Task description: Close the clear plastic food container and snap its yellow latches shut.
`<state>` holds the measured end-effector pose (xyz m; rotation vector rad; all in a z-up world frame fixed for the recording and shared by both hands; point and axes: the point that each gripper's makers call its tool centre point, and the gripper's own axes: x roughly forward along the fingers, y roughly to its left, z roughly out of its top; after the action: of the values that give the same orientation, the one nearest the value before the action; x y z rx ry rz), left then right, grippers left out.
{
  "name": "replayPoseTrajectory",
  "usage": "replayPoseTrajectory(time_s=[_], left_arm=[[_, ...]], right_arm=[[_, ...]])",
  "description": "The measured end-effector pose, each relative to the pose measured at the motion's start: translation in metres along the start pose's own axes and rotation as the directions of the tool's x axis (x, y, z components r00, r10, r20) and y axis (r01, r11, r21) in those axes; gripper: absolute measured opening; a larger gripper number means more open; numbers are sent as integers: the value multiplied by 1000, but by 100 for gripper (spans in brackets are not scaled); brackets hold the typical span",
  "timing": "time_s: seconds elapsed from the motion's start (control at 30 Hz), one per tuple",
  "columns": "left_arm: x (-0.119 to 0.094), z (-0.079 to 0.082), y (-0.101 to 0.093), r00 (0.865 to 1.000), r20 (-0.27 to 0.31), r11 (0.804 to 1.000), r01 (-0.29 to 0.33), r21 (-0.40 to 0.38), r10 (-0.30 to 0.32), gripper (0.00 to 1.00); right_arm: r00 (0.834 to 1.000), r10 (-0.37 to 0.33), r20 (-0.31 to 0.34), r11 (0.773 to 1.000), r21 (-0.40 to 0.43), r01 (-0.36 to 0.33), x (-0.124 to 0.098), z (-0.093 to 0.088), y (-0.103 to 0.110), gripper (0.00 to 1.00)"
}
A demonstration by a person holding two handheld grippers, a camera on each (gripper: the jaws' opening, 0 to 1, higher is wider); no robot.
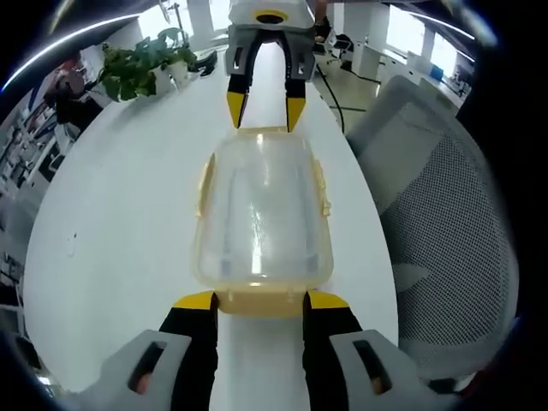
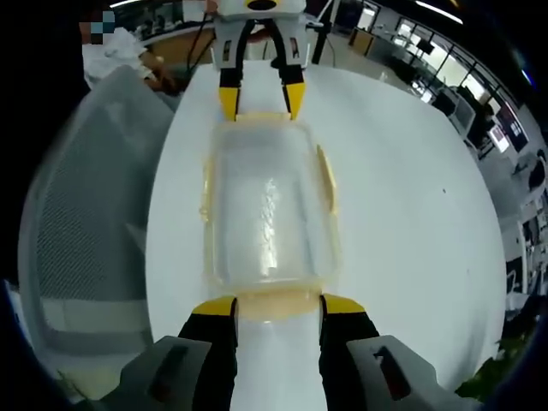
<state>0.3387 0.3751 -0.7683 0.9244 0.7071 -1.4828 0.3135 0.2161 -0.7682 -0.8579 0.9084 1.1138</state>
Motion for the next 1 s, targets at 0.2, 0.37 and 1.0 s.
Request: replayPoseTrajectory(time_s=[0.2, 0.37, 1.0], left_arm=[[5, 7, -1, 1000, 4, 1000, 4, 1, -4, 37], [7, 12, -1, 1000, 5, 1000, 2, 4, -2, 37], [17, 26, -1, 1000, 7, 1000, 7, 1, -7, 37]], right_arm=[[1000, -3, -8, 1000, 7, 3, -3, -9, 0, 35], [1000, -8, -12, 1000, 10, 8, -5, -13, 0, 35], [1000, -12, -28, 1000, 10, 12, -11, -30, -2, 36]])
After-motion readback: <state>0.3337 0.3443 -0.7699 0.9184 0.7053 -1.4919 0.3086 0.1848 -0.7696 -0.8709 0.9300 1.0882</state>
